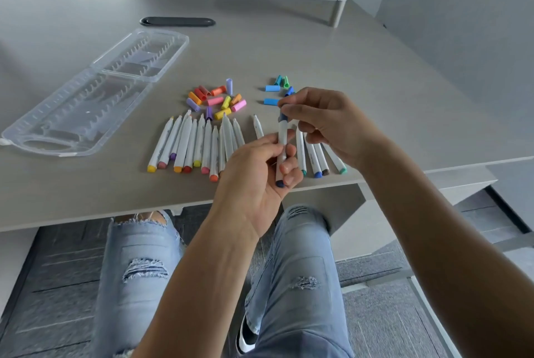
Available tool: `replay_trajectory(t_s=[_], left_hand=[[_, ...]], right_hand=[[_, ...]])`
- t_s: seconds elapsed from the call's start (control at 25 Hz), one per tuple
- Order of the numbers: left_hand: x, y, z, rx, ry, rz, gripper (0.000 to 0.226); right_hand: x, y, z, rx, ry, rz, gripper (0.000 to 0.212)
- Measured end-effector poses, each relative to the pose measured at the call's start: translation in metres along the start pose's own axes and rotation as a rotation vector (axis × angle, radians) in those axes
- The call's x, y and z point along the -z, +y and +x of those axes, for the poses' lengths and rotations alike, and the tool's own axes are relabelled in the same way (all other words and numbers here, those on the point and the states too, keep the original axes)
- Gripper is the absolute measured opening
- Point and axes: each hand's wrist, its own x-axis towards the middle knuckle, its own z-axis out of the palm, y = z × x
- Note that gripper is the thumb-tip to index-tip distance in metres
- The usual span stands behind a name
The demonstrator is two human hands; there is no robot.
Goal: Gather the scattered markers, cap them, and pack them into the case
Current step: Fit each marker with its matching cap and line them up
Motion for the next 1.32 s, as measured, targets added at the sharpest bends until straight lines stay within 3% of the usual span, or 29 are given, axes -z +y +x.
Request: replay_trajectory(t_s=[0.16, 0.24, 0.36, 0.6, 0.92, 1.08, 1.32], left_hand=[[0.010, -0.003, -0.003, -0.126, 0.124, 0.154, 0.024], [0.018, 0.000, -0.007, -0.230, 0.213, 0.152, 0.025], [0.026, 0.008, -0.015, -0.300, 0.243, 0.085, 0.029], [0.029, 0.011, -0.023, -0.312, 0.224, 0.102, 0.025], [0.017, -0.011, -0.012, -0.242, 0.154, 0.144, 0.025], [0.012, -0.022, -0.011, -0.225, 0.149, 0.151, 0.023], [0.017, -0.032, -0.021, -0.247, 0.161, 0.145, 0.023]], right_hand=[[0.012, -0.012, 0.008, -0.092, 0.141, 0.042, 0.018], [0.020, -0.018, 0.017, -0.164, 0.224, -0.141, 0.015], [0.013, -0.018, 0.030, -0.226, 0.147, -0.486, 0.012], [-0.008, -0.014, 0.051, -0.141, 0.127, -0.705, 0.021], [0.052, -0.003, 0.007, -0.186, 0.327, -0.609, 0.013], [0.057, 0.017, -0.025, -0.196, 0.353, -0.609, 0.015], [0.026, 0.021, -0.049, -0.042, 0.306, -0.686, 0.004]])
